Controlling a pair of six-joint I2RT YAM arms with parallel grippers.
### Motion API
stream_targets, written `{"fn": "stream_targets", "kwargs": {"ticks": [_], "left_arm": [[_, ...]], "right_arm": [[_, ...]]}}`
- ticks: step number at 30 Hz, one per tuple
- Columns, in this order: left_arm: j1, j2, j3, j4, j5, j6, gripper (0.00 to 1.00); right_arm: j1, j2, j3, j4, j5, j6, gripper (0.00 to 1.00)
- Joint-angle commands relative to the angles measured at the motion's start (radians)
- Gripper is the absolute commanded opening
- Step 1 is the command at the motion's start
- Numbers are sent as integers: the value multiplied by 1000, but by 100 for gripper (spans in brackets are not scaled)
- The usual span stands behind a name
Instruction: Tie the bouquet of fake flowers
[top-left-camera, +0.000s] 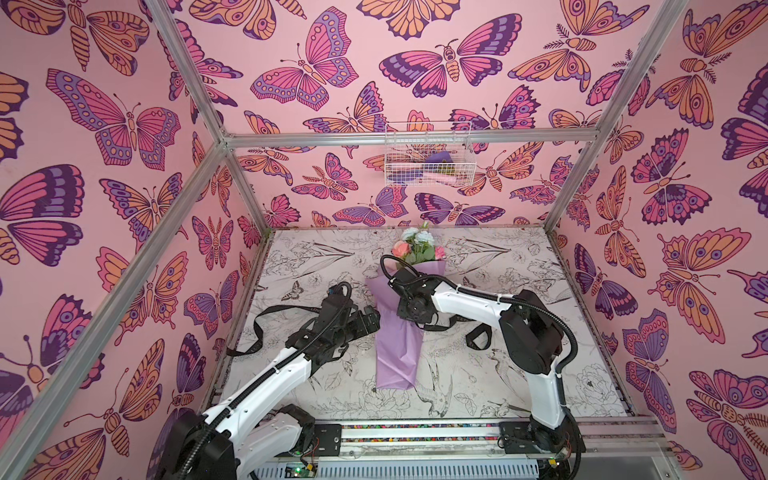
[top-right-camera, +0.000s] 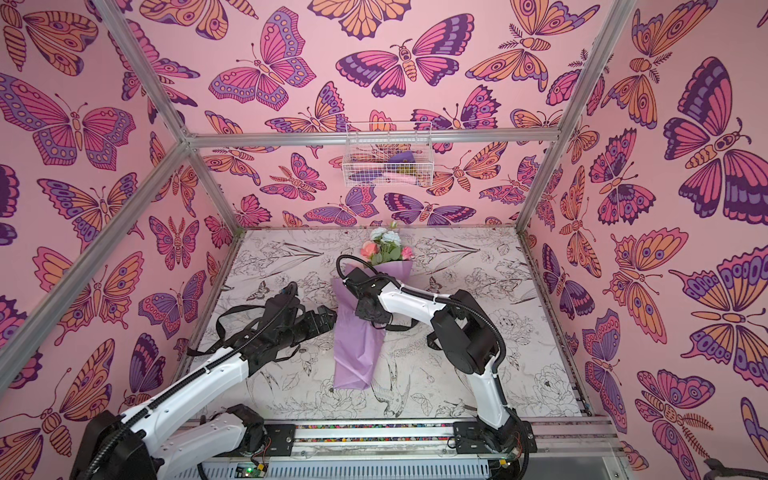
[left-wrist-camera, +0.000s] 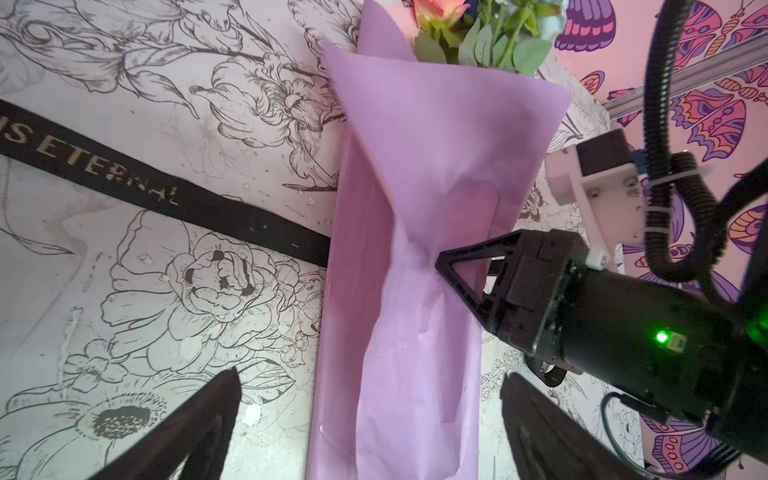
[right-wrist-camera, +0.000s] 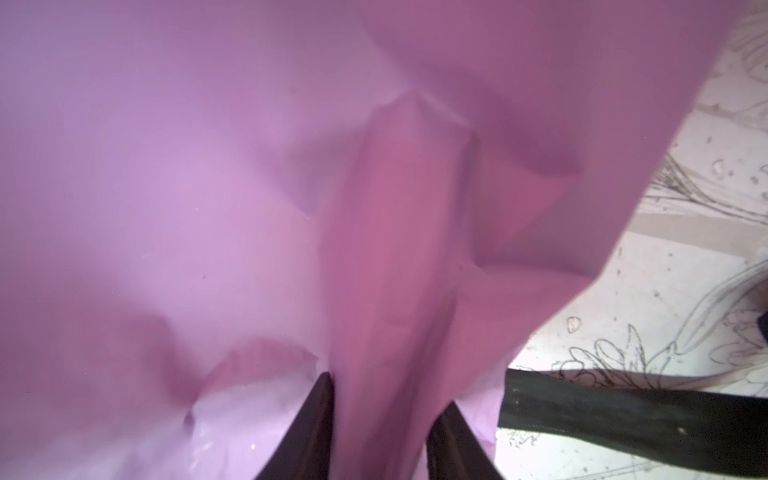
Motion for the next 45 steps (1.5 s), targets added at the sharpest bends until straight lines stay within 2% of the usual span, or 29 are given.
{"fn": "stream_targets", "kwargs": {"ticks": [1, 5, 11, 15, 22, 28, 40, 45], "left_arm": [[8, 19, -13, 34, 24, 14, 99], [8, 47, -4, 38, 27, 47, 100], [8, 145, 6, 64, 31, 88, 84], [9, 248, 23, 77, 27, 112, 83], [11, 367, 54, 131, 77, 131, 77], [11, 440, 54, 167, 149, 114, 66], [-21, 494, 3, 231, 208, 30, 34], [-43, 506, -11, 242, 191, 2, 28]], "right_arm": [[2, -1, -4, -3, 16, 24, 45], [2, -50, -36, 6, 20, 23, 55], [3, -145, -87, 15, 35, 9, 62], [3, -200, -114, 15, 41, -4, 67], [3, -319, -193, -35, 108, -26, 67], [-13, -423, -296, -125, 186, -18, 67], [-122, -533, -584, -104, 142, -6, 63], [-187, -518, -673, -11, 80, -13, 60]]}}
